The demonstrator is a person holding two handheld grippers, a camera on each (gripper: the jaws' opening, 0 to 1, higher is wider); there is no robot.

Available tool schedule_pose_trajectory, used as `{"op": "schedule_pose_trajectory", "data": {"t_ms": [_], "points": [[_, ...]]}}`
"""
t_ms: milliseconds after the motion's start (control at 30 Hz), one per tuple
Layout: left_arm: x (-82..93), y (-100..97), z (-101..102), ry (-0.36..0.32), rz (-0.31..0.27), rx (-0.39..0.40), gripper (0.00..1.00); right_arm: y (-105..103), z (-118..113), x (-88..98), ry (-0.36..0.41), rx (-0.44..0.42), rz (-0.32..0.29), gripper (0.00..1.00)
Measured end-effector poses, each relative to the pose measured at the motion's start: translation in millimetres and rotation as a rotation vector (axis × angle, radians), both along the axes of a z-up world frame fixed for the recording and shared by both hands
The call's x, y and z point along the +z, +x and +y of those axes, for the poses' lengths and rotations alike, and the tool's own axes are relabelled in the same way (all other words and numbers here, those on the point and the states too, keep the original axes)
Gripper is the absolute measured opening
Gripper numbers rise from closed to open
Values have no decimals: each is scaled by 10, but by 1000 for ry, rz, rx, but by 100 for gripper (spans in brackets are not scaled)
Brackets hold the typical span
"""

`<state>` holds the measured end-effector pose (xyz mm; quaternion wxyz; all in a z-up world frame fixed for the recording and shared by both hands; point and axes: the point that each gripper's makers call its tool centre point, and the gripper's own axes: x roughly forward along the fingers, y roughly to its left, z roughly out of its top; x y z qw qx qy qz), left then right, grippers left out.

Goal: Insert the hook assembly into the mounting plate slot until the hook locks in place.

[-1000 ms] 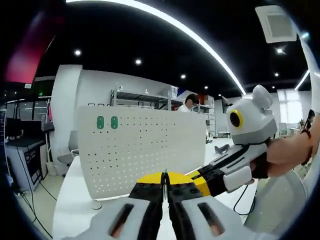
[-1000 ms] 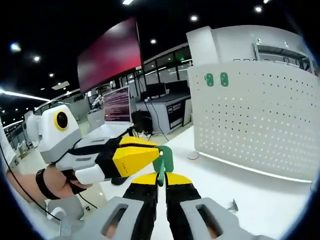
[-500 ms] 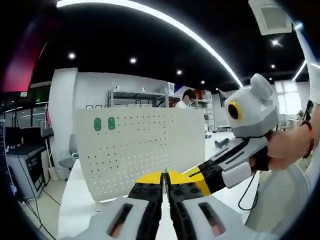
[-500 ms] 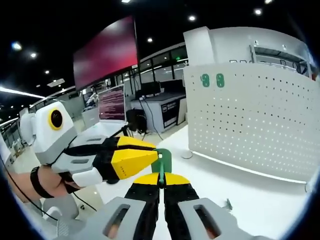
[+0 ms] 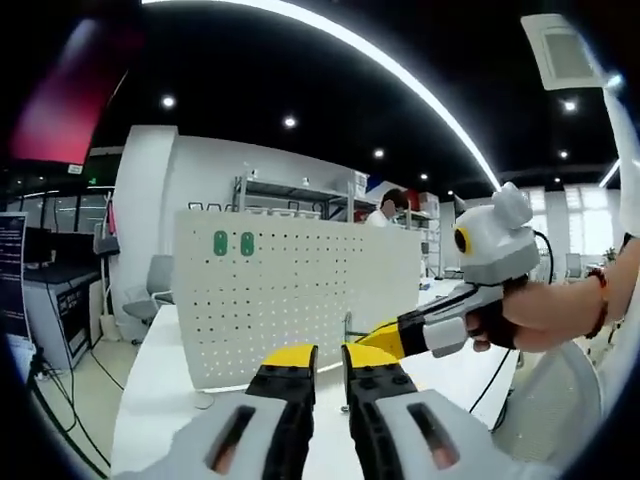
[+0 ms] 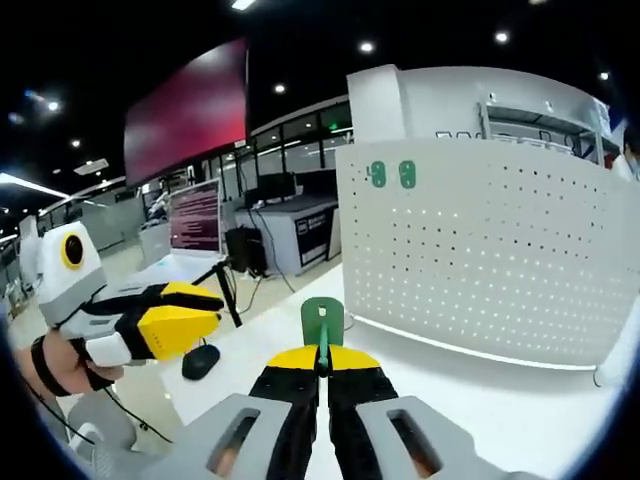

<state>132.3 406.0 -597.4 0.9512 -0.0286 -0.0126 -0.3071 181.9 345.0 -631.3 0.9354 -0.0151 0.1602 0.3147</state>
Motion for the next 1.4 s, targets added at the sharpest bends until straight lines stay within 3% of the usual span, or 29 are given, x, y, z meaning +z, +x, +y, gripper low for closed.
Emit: {"op": "schedule_pose_trajectory", "data": {"t_ms": [433,733,867,1400], "points": [[-57,-94,40,11,14,-12,31,282,-113,141,7,-72,-41,0],[-101,-116,36,11,16,-26,35,467,-194,166,20,-130,-43,0],[-142,-117,76,5,37,-26,32,562,-224,200,28,-169,-43,0],[-147,-192,93,9,30,-58,58,964,-353,415,23,-247,-82,0]]}}
